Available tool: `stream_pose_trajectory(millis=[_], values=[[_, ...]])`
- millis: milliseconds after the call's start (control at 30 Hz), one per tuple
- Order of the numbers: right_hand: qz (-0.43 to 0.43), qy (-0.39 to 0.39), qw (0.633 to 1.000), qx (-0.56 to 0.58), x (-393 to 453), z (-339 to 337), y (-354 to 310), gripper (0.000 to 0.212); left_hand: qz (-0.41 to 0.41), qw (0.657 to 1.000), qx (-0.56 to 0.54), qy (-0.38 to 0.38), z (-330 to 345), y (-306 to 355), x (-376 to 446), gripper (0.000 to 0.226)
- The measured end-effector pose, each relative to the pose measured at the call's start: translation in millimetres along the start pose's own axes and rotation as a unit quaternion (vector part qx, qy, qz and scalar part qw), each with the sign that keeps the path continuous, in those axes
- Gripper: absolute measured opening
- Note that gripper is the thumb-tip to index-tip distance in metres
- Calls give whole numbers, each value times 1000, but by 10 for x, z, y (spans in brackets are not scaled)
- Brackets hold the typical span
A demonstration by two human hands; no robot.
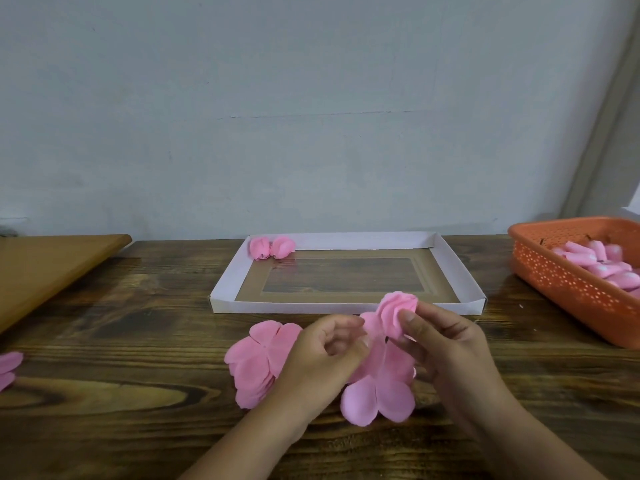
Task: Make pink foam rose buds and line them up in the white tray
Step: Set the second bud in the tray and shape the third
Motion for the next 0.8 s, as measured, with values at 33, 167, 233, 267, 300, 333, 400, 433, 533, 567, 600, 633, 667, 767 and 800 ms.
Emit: stream_pose_trajectory(millis=[33,167,233,267,300,333,400,433,533,567,600,633,667,767,800], values=[[6,7,1000,10,12,-13,5,34,-5,1000,2,-8,4,-8,-3,24],[0,8,998,62,40,-24,10,35,-19,1000,-8,-11,9,-6,-8,20],[-5,0,998,67,38,-20,5,34,-29,999,-20,-20,5,9,-4,18],[-8,-1,998,65,36,-20,3,34,-33,999,-25,-31,4,13,-4,20],[-11,-3,998,62,34,-19,1,36,-37,998,-30,-43,4,15,-7,22],[-15,-5,998,60,32,-15,0,38,-41,997,-40,-52,2,15,-9,26],[-15,-5,999,50,26,-6,0,41,-52,995,-68,-48,-10,20,-5,30],[-13,-2,999,39,22,-3,-1,39,-59,994,-87,-35,-22,20,0,30],[-17,-18,1000,-13,1,11,-5,30,-66,987,-146,14,-57,22,24,24],[-23,-31,999,-32,-10,21,-8,28,-65,985,-156,30,-65,16,31,22],[-29,-44,997,-48,-24,36,-12,27,-63,984,-161,45,-69,11,36,20],[-36,-55,996,-58,-36,57,-15,25,-59,983,-162,59,-69,3,39,17],[-42,-64,995,-63,-46,74,-13,24,-55,983,-159,68,-64,-4,41,15],[-61,-85,991,-81,-61,118,-2,22,-39,983,-157,89,-40,2,31,16],[-68,-88,990,-92,-65,125,1,21,-33,983,-156,92,-31,8,23,20]])
Point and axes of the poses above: each hand's wrist, its own x-axis towards the middle knuckle, its own z-axis out of the palm, y = z × x, the point moved 1 cm from there along x, towards the middle knuckle, and after that the axes turned 1 degree about z, right-handed, at the moved point
